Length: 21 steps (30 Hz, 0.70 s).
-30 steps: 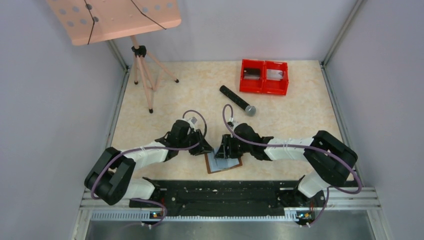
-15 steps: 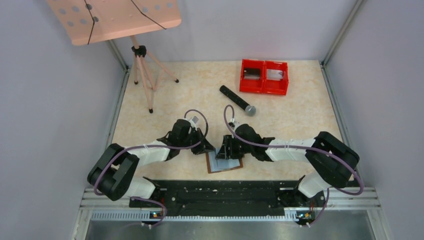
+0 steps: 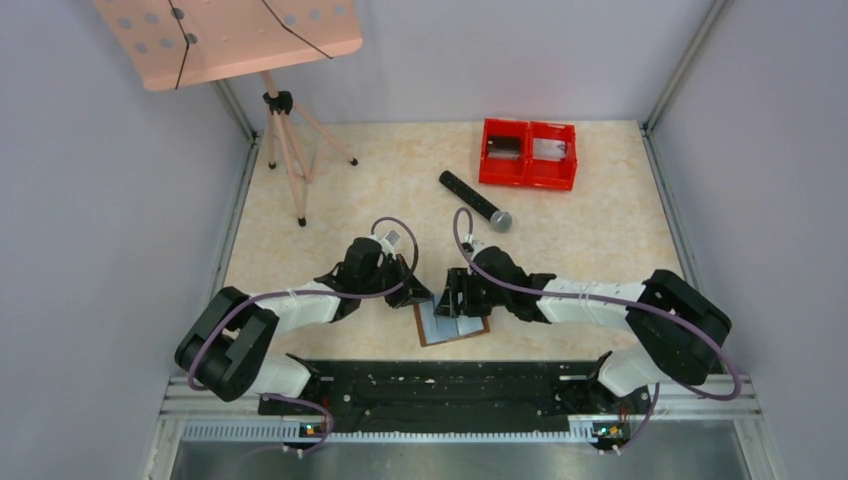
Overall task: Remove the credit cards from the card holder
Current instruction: Remove the credit card from the card holder.
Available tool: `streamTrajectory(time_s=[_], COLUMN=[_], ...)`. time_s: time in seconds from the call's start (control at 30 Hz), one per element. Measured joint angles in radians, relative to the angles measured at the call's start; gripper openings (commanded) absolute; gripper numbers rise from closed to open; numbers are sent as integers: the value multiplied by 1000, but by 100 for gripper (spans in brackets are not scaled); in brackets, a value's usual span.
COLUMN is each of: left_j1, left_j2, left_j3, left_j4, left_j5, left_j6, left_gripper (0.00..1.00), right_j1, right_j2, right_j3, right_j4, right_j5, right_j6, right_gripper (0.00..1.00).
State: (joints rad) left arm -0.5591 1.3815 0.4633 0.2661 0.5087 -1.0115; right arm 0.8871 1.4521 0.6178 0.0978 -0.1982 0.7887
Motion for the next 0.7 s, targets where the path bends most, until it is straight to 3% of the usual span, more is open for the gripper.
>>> streamTrajectory(time_s=[0.17,0.7], left_j1=[0,-5], left_j2=[0,5], left_j3=[0,0], left_j4=[0,0], left_j5=[0,1], left_j6=[0,0], left_gripper=[0,0], right_j1=[0,0], right_j2=[0,1], right_j3=[7,40], right_j4=[-12,-52], right_j5=[14,64], right_j6=[0,-7], right_gripper=[67,58])
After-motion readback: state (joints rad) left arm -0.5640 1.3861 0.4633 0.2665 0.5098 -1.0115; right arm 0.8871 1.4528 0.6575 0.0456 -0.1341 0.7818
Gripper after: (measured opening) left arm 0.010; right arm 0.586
